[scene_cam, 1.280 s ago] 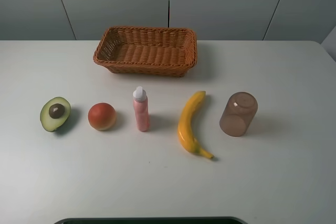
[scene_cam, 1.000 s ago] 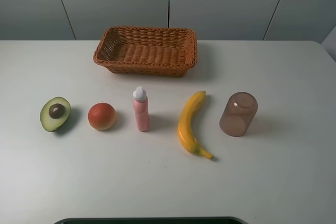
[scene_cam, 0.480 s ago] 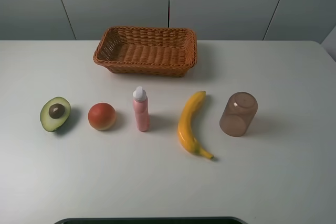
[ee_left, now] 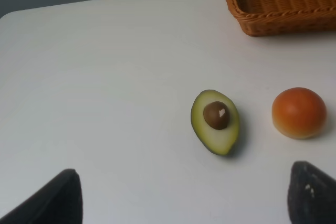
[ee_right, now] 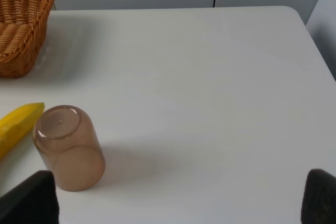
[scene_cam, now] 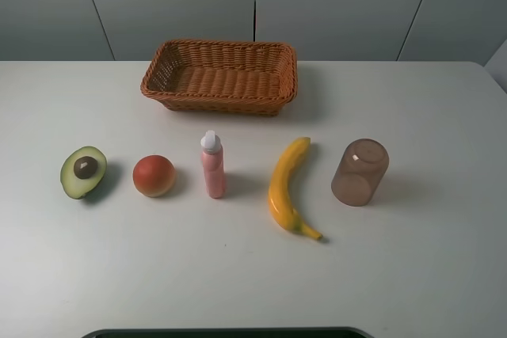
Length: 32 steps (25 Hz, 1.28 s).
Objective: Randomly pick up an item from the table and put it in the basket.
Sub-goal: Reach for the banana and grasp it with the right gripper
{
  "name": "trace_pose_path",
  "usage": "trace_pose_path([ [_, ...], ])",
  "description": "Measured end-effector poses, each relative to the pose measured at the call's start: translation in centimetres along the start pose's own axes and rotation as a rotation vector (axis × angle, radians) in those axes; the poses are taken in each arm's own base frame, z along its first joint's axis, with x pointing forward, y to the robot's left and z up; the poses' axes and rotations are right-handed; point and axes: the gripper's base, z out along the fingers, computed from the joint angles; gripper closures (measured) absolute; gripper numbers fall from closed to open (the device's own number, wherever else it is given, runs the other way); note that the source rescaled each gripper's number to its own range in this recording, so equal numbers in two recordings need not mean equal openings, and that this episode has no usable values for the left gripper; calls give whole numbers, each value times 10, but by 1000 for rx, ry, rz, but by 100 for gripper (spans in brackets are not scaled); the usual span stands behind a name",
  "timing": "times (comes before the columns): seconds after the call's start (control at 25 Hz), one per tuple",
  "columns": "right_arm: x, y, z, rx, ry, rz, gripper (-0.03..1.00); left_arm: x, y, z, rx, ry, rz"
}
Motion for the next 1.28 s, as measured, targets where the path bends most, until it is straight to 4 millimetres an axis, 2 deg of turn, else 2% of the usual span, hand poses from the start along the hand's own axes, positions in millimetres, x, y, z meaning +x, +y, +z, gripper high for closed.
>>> trace_pose_path([
  [0.32, -1, 0, -1, -5, -4, 4, -3, 0, 0, 0, 0, 0, 0],
  [0.4, -9, 0, -5, -5, -8, 4, -3, 0, 0, 0, 0, 0, 0],
  [0.52, -35, -1, -7, -4, 20, -4, -3, 0, 0, 0, 0, 0, 0],
  [0.72, -101, -5, 2, -7, 84, -63, -3, 0, 0, 0, 0, 0, 0],
  [0.88, -155, -5, 26, -42, 142, -103, -3, 0, 0, 0, 0, 0, 0],
  [1.04, -198, -3, 63, -116, 196, -132, -3, 0, 0, 0, 0, 0, 0],
  [1.2, -225, 4, 109, -216, 259, -151, -3, 0, 0, 0, 0, 0, 0],
  [1.28, -233, 16, 132, -275, 295, -182, -3, 0, 0, 0, 0, 0, 0],
])
